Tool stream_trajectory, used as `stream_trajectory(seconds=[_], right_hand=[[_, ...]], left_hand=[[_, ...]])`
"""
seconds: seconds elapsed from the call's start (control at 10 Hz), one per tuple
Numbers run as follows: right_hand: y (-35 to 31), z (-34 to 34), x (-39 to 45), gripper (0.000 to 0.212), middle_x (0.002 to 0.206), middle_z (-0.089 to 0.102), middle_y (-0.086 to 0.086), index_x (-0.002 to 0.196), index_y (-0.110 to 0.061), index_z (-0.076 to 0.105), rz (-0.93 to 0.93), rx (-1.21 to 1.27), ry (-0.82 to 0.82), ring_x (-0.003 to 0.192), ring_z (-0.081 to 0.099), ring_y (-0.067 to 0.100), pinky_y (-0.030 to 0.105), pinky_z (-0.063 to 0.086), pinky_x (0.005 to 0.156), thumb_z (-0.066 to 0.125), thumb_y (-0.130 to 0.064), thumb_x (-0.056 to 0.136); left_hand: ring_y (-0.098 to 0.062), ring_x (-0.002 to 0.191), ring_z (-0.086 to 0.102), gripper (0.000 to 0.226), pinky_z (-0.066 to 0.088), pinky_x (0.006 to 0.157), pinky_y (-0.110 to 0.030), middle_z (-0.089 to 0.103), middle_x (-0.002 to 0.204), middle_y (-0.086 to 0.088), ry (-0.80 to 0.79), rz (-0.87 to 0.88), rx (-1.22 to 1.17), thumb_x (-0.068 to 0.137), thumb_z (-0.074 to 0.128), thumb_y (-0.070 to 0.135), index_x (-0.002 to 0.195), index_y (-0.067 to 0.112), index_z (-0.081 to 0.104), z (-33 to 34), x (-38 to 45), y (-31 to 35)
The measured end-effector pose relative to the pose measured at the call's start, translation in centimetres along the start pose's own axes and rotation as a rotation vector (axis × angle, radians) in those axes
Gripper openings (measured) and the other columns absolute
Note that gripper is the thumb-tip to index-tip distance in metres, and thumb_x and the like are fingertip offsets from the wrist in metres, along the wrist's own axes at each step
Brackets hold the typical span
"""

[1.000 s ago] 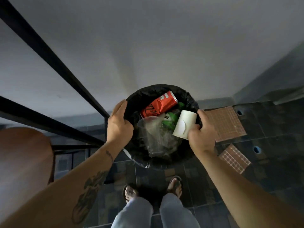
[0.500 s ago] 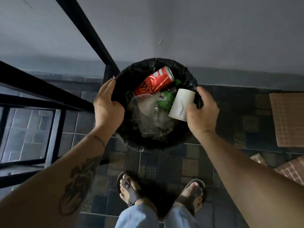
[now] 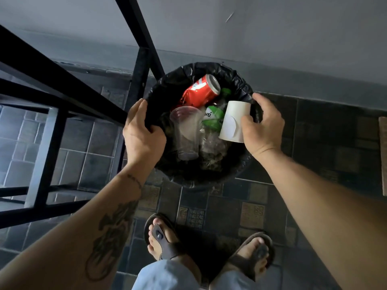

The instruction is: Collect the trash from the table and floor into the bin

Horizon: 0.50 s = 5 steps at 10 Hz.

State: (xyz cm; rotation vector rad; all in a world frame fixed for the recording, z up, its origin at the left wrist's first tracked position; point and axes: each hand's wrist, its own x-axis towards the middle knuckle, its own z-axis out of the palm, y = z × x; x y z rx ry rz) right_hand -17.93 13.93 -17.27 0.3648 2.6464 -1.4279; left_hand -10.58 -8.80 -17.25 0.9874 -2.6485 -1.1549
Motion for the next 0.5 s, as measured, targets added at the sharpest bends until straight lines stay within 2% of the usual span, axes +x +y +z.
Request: stream_trajectory(seconds=[0.1,0.2,0.3,0.4,0.5], right_hand=[[-0.3,-0.7,-0.3,0.067,0.140,0.058,0.004,0.136,-0.015,0.057,-0.011,-0.032,-0.070,0.128,0.050,0.014,-0.008,0.022,0.088,0.052,-0.023,0.070],[-0.5,-2.1,-0.7,0.071,0.144,0.054,0.002,0.140,-0.018,0.053,-0.001,-0.134,-0.173,0.132,0.048,0.016,0.014,0.030,0.103,0.051,-0.027,0.070],[-2.0,-4.1,-1.1,0.073,0.157,0.039,0.001,0.150,-0.021,0.039,0.041,-0.305,-0.357,0.143,0.036,0.020,0.034,0.028,0.117,0.057,-0.026,0.080],[-4.6,-6.2,-1.4,0.075,0.160,0.033,0.000,0.154,-0.023,0.029,-0.004,-0.418,-0.450,0.145,0.032,0.021,0.038,0.025,0.119,0.059,-0.022,0.085],[-8.2,-8.6,-2.4,0.074,0.160,0.032,0.001,0.154,-0.020,0.030,-0.031,-0.451,-0.494,0.146,0.030,0.021,0.037,0.024,0.119,0.056,-0.021,0.085]], left_hand=[[-0.020,0.143,0.038,0.067,0.024,0.109,-0.014,0.036,0.160,-0.001,-0.088,0.023,0.072,0.083,0.055,0.000,0.149,0.008,0.047,-0.4,-1.7,-0.3],[-0.021,0.145,0.035,0.070,0.024,0.111,-0.019,0.031,0.162,0.000,-0.176,0.014,0.112,0.083,0.056,0.000,0.151,0.008,0.042,-1.3,-3.1,-0.2],[-0.022,0.146,0.034,0.071,0.026,0.116,-0.026,0.032,0.163,0.000,-0.273,-0.008,0.155,0.083,0.055,0.003,0.152,0.009,0.041,-2.7,-2.8,1.3],[-0.024,0.144,0.037,0.073,0.033,0.114,-0.033,0.032,0.162,0.003,-0.380,-0.021,0.254,0.083,0.053,0.008,0.154,0.011,0.037,-5.0,-2.3,3.9],[-0.028,0.118,0.054,0.057,0.045,0.088,-0.037,0.050,0.141,0.003,-0.463,-0.026,0.388,0.079,0.054,0.008,0.135,0.018,0.054,-8.2,-2.3,6.8]])
